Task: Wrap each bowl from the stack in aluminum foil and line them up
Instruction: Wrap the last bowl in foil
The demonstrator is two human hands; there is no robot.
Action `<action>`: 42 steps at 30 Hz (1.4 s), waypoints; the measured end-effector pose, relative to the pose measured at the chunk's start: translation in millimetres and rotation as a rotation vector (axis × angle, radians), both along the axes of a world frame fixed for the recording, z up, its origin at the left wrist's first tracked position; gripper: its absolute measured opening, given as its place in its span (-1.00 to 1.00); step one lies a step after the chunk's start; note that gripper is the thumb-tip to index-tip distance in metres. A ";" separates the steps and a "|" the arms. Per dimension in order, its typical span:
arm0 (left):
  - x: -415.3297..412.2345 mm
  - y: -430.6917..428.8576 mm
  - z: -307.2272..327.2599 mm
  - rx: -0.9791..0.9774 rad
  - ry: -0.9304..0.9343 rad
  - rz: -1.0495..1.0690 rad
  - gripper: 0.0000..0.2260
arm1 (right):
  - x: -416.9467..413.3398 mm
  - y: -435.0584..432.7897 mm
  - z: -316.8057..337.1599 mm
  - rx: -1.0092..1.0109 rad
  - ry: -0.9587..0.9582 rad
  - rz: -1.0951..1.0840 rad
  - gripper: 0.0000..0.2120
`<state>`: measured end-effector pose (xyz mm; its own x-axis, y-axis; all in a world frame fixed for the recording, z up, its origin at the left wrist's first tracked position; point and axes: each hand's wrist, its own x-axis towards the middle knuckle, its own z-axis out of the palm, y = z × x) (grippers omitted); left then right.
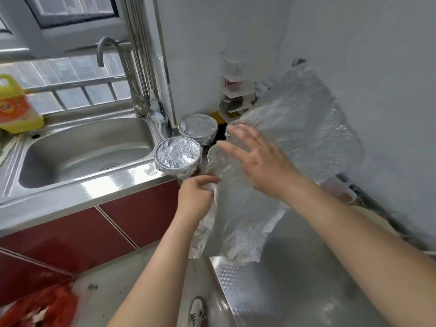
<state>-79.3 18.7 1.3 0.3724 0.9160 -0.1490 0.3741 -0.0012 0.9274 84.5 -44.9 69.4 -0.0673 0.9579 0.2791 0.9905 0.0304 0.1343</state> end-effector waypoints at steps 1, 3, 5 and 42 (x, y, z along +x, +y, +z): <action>-2.9 0.3 -9.1 -0.106 -0.056 0.050 -0.61 | 4.7 -7.5 -12.2 -0.039 0.011 -0.030 -0.17; -8.8 -0.5 -28.2 -0.227 -0.084 0.091 -0.62 | 11.9 -24.8 -42.7 -0.134 0.030 -0.070 -0.10; -9.4 -5.4 -49.7 -0.317 -0.079 0.110 -0.62 | 17.5 -43.7 -77.9 -0.256 0.055 -0.104 -0.06; -55.8 -16.2 -166.0 -0.567 -0.027 -0.286 -0.88 | 89.1 -180.0 -204.8 -0.788 0.206 -0.182 -0.04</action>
